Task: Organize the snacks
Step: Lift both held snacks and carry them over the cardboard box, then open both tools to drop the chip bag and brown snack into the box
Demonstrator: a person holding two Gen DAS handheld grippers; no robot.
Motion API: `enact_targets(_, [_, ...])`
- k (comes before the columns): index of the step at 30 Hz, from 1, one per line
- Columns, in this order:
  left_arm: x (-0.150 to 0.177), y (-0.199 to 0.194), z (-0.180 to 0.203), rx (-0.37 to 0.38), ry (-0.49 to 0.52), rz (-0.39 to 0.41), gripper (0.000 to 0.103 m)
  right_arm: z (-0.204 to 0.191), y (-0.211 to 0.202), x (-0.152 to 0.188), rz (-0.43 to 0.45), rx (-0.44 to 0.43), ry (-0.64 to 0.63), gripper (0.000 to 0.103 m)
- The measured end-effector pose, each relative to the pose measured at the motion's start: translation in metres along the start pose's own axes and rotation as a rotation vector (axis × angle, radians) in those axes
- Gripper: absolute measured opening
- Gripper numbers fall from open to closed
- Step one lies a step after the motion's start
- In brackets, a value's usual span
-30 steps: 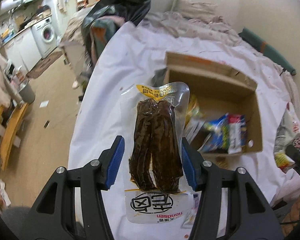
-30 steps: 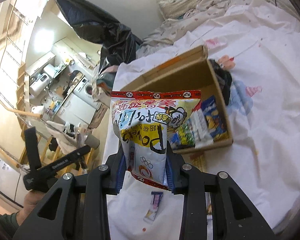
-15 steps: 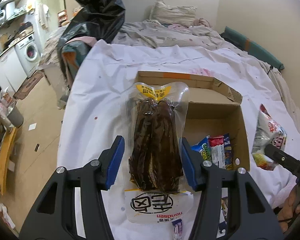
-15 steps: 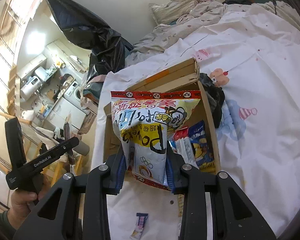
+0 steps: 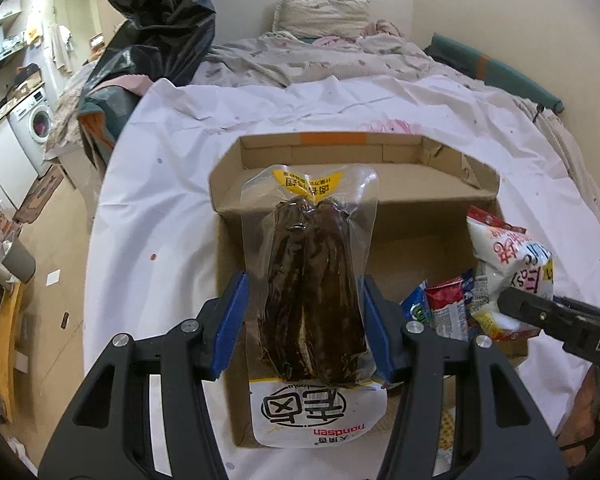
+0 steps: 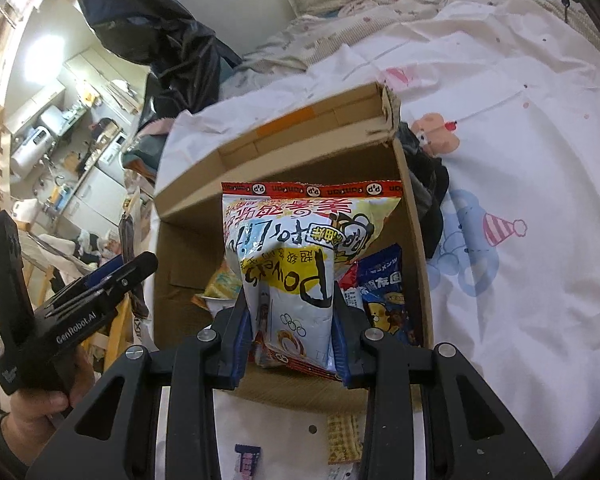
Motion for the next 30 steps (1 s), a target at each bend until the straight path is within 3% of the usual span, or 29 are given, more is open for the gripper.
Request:
enact_targets(12, [0.013, 0.028, 0.002, 0.004, 0.021, -0.043, 0.053, 0.003, 0.025, 0.006, -0.052, 0.02, 0.035, 0.039])
enact_targets(21, [0.014, 0.031, 0.001, 0.011, 0.003, -0.059, 0.057, 0.002, 0.025, 0.002, -0.041, 0.004, 0.051, 0.042])
enact_targets(23, [0.015, 0.031, 0.001, 0.007, 0.005, -0.059, 0.058, 0.003, 0.022, -0.001, -0.02, 0.003, 0.065, 0.048])
enact_targets(24, [0.015, 0.03, 0.002, 0.013, 0.005, -0.058, 0.059, 0.002, 0.02, -0.003, -0.006, -0.006, 0.072, 0.06])
enact_targets(25, [0.015, 0.03, 0.003, 0.025, 0.004, -0.059, 0.059, 0.002, 0.017, -0.005, 0.012, -0.009, 0.075, 0.08])
enact_targets(26, [0.016, 0.03, 0.003, 0.028, 0.004, -0.062, 0.06, 0.002, 0.013, -0.008, 0.036, -0.001, 0.076, 0.087])
enact_targets(28, [0.016, 0.029, 0.003, 0.034, 0.003, -0.064, 0.065, 0.002, 0.008, -0.012, 0.068, 0.011, 0.064, 0.091])
enact_targets(30, [0.013, 0.025, 0.0, 0.032, -0.01, -0.047, 0.084, 0.004, 0.01, -0.012, 0.057, 0.009, 0.068, 0.091])
Point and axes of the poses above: each gripper's, at about its wrist camera, not at the fingertips, and y roughly the way its jaws point, z to its right, x to its underside, the point moved 8 cm from there along y, roughly the way its jaws point, and after that the axes turned 3 degrees about z, right-handed, at the moved point
